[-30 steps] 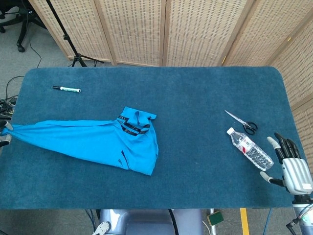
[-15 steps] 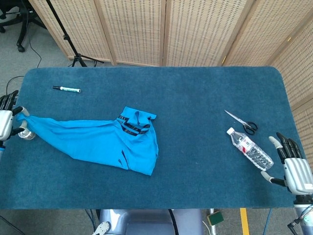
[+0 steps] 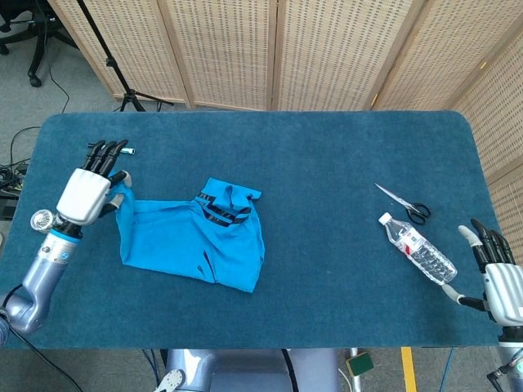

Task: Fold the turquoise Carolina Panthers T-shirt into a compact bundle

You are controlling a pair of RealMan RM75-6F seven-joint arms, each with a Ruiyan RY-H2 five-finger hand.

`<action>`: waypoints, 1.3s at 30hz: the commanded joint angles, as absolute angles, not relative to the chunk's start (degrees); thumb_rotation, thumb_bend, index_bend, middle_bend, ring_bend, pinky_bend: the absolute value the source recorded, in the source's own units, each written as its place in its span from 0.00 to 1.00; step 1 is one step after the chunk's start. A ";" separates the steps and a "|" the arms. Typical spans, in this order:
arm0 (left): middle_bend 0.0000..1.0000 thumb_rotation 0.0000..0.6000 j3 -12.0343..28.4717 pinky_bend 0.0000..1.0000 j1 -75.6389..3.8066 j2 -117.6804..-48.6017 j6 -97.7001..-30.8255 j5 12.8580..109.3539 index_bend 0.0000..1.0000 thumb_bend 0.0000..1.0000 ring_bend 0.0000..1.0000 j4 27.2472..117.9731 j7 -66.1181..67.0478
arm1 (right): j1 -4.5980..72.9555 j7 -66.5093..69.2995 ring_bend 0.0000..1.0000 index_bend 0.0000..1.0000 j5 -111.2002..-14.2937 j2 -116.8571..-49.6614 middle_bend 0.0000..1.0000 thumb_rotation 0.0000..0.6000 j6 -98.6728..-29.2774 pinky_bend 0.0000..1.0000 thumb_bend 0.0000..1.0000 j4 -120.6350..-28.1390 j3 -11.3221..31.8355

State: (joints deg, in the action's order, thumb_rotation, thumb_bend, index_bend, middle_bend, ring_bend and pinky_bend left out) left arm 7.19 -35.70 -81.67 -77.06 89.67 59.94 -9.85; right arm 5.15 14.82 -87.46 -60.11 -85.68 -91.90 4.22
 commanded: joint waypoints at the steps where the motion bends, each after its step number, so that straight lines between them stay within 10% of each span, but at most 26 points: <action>1: 0.00 1.00 7.66 0.00 -39.07 -80.59 -76.56 92.56 0.76 0.46 0.00 67.50 -1.80 | 5.11 14.98 0.00 0.00 -87.53 -60.06 0.00 1.00 -85.75 0.00 0.00 -91.89 4.22; 39: 0.00 1.00 -0.75 0.00 -45.55 -97.95 -69.46 105.91 0.75 0.33 0.00 68.40 17.34 | 5.15 15.06 0.00 0.00 -87.77 -59.88 0.00 1.00 -85.44 0.00 0.00 -92.12 4.16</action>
